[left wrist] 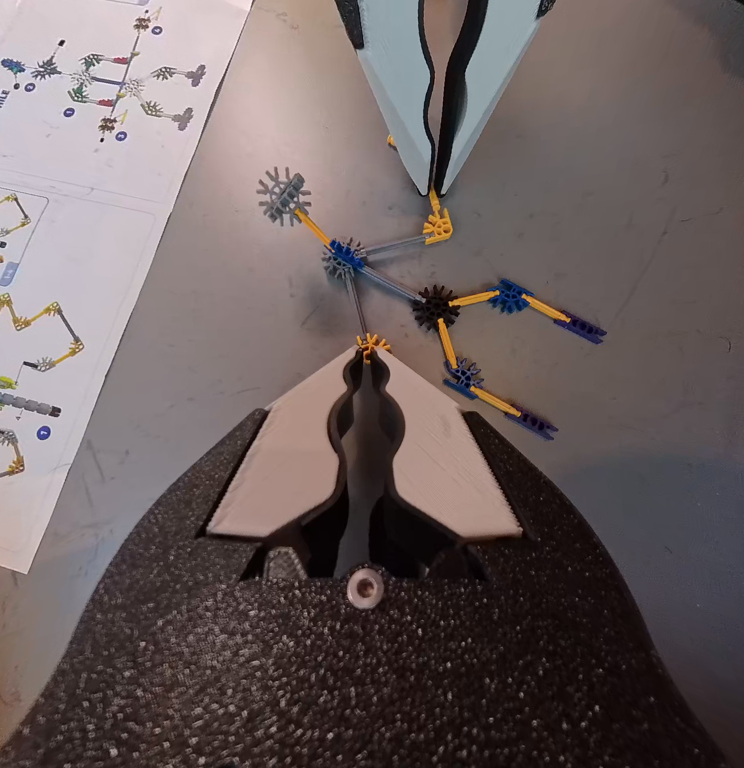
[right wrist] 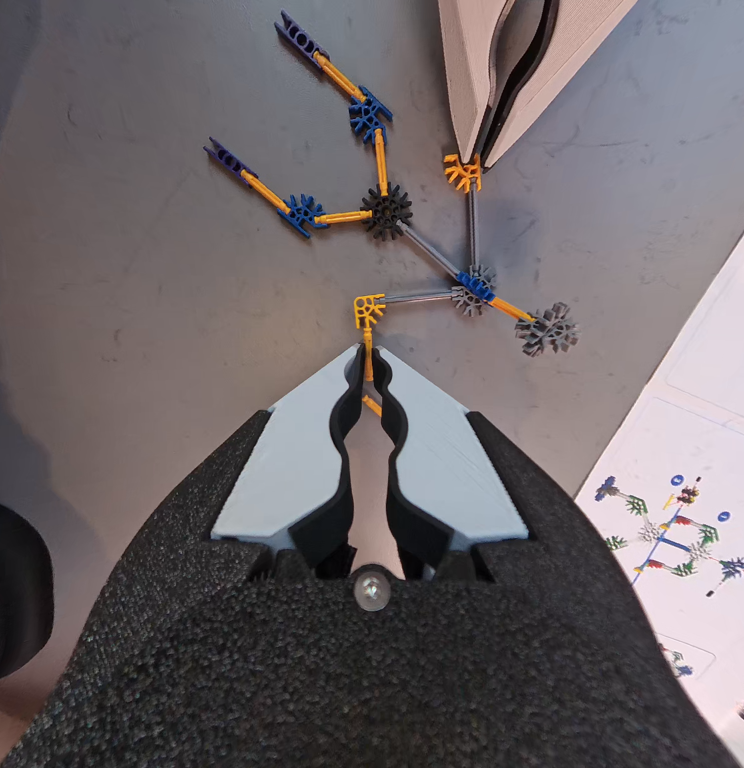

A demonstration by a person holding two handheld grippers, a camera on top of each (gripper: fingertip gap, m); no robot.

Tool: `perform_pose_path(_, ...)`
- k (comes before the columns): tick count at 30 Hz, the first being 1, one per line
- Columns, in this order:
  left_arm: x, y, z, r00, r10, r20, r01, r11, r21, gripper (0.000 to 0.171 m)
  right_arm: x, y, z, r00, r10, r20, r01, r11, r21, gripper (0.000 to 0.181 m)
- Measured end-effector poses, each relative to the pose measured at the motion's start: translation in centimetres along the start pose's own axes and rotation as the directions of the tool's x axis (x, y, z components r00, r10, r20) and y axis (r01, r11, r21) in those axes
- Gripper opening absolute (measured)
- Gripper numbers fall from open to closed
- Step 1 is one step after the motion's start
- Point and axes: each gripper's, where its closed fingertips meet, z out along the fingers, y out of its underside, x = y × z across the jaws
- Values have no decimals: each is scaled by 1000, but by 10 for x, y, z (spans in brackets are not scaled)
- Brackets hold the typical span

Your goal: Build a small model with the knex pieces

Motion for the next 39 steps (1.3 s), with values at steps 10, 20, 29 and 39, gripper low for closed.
perform_pose_path(10, 1, 0, 0, 1000, 0, -1, 0, 1000, -1, 3, -5, -3, 6, 1000, -9, 19, 10, 1000, -12, 2)
perform_pose_path(20, 3, 0, -2, 1000, 0, -4, 0, 1000, -8, 4, -4, -5, 1, 1000, -18, -5, 18, 998, -57, 8)
perform_pose_path(29, 3, -2, -4, 1000, 5, 2, -5, 1000, -3, 4, -4, -17, -10, 999, 34, -23, -33, 999, 36, 0)
perform_pose_path(39, 5, -2, -4, 1000, 4, -7, -4, 1000, -6, 4, -5, -14, 7, 1000, 27, 4, -27, 1000, -15, 0)
